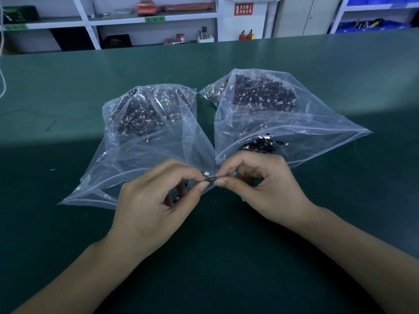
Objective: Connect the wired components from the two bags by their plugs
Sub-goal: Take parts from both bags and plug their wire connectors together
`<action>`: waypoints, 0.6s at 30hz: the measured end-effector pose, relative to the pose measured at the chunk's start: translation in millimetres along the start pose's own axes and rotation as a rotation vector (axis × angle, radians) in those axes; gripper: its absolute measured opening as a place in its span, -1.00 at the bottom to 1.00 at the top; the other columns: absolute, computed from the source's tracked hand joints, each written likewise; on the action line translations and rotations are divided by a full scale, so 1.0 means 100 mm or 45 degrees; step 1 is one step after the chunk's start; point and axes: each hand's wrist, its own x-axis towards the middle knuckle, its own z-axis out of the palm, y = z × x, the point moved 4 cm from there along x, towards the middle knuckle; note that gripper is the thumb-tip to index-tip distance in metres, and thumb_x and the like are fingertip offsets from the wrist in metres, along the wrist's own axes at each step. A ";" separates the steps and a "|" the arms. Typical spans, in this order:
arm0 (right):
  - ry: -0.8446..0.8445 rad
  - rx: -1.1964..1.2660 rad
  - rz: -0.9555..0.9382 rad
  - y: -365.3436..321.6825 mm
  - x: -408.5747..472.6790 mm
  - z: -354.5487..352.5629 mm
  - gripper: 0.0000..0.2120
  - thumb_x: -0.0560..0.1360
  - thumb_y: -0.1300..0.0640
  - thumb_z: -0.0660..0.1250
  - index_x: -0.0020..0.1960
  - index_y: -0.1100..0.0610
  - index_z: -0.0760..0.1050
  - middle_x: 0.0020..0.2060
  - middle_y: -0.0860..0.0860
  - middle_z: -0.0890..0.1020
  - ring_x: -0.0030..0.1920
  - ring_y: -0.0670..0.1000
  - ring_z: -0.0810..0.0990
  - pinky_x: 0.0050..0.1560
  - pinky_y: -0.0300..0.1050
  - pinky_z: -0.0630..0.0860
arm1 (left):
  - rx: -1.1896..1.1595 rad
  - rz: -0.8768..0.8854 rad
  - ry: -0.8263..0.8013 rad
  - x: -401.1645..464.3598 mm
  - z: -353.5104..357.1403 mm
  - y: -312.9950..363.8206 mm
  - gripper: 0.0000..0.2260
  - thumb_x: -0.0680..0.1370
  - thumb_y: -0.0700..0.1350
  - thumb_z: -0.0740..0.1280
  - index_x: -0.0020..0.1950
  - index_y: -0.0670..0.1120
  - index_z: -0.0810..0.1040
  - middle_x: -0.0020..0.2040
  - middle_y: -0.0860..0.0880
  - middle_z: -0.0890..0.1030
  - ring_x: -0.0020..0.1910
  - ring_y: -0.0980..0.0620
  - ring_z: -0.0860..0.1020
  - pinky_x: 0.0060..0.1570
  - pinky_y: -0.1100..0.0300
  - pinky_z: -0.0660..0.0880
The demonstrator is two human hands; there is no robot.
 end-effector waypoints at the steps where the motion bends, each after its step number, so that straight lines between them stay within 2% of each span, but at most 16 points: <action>1: -0.006 -0.001 -0.001 0.01 0.00 0.00 -0.95 0.55 0.16 0.52 -0.05 0.12 0.68 -0.31 -0.35 0.59 -0.43 -0.10 0.48 -0.32 -0.29 0.40 | -0.001 0.005 -0.004 0.00 0.00 0.00 -0.94 0.63 -0.11 0.48 -0.01 -0.07 0.73 -0.06 0.14 0.65 -0.22 0.07 0.62 -0.37 0.06 0.52; 4: -0.031 -0.014 -0.004 0.03 0.00 -0.01 -0.95 0.55 0.16 0.53 -0.05 0.14 0.69 -0.29 -0.33 0.60 -0.40 -0.13 0.48 -0.29 -0.36 0.37 | -0.002 0.003 -0.025 0.00 0.00 -0.02 -0.91 0.64 -0.07 0.48 -0.01 -0.06 0.73 -0.06 0.16 0.64 -0.23 0.07 0.61 -0.36 0.08 0.51; 7: -0.043 -0.081 -0.019 0.05 0.01 -0.05 -0.95 0.56 0.16 0.53 -0.03 0.14 0.69 -0.25 -0.36 0.61 -0.38 -0.14 0.52 -0.26 -0.41 0.38 | 0.067 0.004 -0.038 0.00 -0.01 -0.02 -0.81 0.65 0.07 0.46 -0.03 -0.03 0.71 -0.12 0.21 0.62 -0.26 0.17 0.58 -0.37 0.16 0.51; 9: 0.000 -0.170 -0.036 0.08 0.04 -0.12 -0.95 0.55 0.15 0.54 -0.03 0.11 0.71 -0.20 -0.35 0.62 -0.35 -0.11 0.53 -0.24 -0.40 0.39 | 0.138 0.005 -0.027 0.02 -0.05 -0.04 -0.70 0.67 0.15 0.41 -0.13 -0.03 0.68 -0.25 0.21 0.58 -0.32 0.20 0.52 -0.36 0.23 0.46; 11: 0.069 -0.295 -0.035 0.14 0.07 -0.23 -0.96 0.52 0.13 0.57 -0.04 0.07 0.73 -0.21 -0.35 0.62 -0.32 -0.10 0.52 -0.23 -0.39 0.38 | 0.226 0.007 -0.043 0.03 -0.07 -0.09 -0.56 0.71 0.13 0.34 -0.29 -0.07 0.57 -0.38 0.17 0.46 -0.40 0.14 0.44 -0.40 0.13 0.42; 13: 0.111 -0.423 0.031 0.24 0.10 -0.37 -0.96 0.51 0.08 0.58 -0.05 0.00 0.76 -0.24 -0.31 0.64 -0.29 -0.09 0.54 -0.23 -0.29 0.44 | 0.309 0.010 -0.066 0.04 -0.08 -0.11 -0.47 0.74 0.09 0.29 -0.38 -0.12 0.45 -0.45 0.09 0.36 -0.46 0.04 0.38 -0.46 0.00 0.39; 16: 0.143 -0.557 0.193 0.43 0.10 -0.53 -0.95 0.52 0.08 0.57 -0.04 -0.05 0.77 -0.21 -0.22 0.70 -0.23 -0.04 0.59 -0.16 -0.06 0.58 | 0.361 0.041 -0.047 0.05 -0.11 -0.10 -0.46 0.76 0.07 0.25 -0.40 -0.11 0.41 -0.46 0.08 0.35 -0.46 0.02 0.38 -0.46 -0.02 0.40; 18: 0.185 -0.606 0.269 0.53 0.09 -0.60 -0.94 0.54 0.10 0.55 -0.02 -0.05 0.77 -0.17 -0.19 0.72 -0.21 -0.07 0.60 -0.09 -0.01 0.60 | 0.379 0.101 -0.011 0.07 -0.14 -0.07 -0.48 0.77 0.03 0.23 -0.39 -0.08 0.40 -0.44 0.11 0.34 -0.43 0.05 0.38 -0.44 -0.01 0.41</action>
